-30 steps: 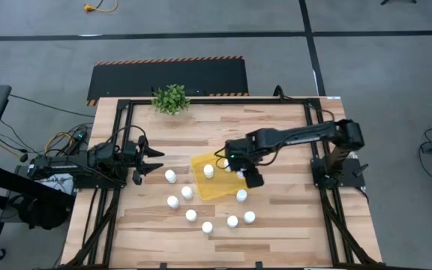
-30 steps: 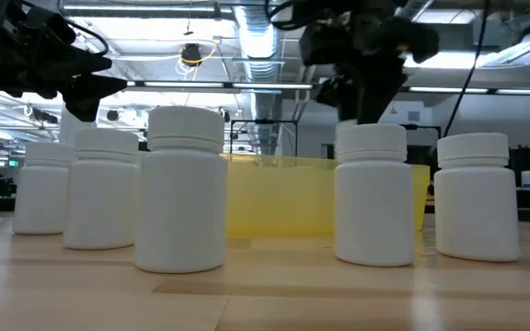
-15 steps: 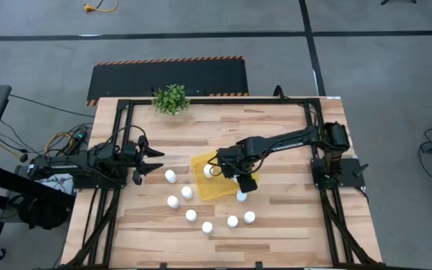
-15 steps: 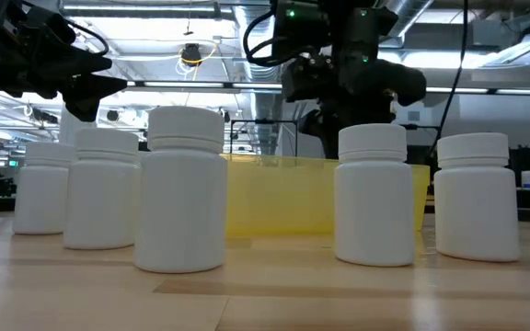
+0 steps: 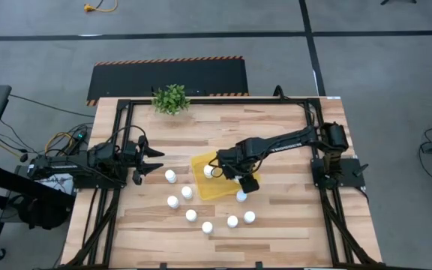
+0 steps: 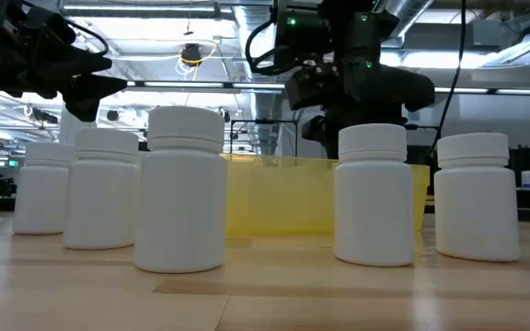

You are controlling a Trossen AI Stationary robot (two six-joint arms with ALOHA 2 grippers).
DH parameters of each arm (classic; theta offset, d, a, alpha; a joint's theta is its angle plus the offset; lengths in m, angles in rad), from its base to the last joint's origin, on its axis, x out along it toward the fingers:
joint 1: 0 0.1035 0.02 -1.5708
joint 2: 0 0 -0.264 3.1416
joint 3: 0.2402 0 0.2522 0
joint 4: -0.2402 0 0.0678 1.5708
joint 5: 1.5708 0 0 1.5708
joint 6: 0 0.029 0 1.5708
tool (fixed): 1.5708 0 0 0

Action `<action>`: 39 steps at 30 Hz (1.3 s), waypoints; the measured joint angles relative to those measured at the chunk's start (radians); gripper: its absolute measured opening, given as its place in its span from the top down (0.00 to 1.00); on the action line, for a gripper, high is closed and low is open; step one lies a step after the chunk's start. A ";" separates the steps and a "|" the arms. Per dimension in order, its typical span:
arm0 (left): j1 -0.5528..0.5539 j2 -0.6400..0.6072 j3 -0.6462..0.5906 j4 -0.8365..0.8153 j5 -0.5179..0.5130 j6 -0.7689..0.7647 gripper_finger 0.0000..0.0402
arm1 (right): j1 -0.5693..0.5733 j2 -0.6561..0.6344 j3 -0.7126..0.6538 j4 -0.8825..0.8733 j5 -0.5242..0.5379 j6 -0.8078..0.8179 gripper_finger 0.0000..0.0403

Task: Pick and place pill bottles into a basket
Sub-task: Put the white pill bottle into the yellow bin

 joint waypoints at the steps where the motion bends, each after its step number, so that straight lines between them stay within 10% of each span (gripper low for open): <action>1: 0.000 0.000 0.000 0.000 0.000 0.000 0.52 | 0.000 0.000 0.000 0.000 0.000 0.001 0.41; 16: 0.000 0.000 0.000 0.000 0.000 0.000 0.52 | 0.000 -0.077 0.012 -0.047 0.004 0.004 0.37; 27: 0.000 0.000 0.000 0.000 0.000 0.000 0.52 | 0.013 -0.236 0.207 -0.405 0.057 0.104 0.37; 39: 0.000 0.000 0.000 0.000 0.000 0.000 0.52 | 0.296 -0.409 0.210 -0.535 0.131 0.411 0.37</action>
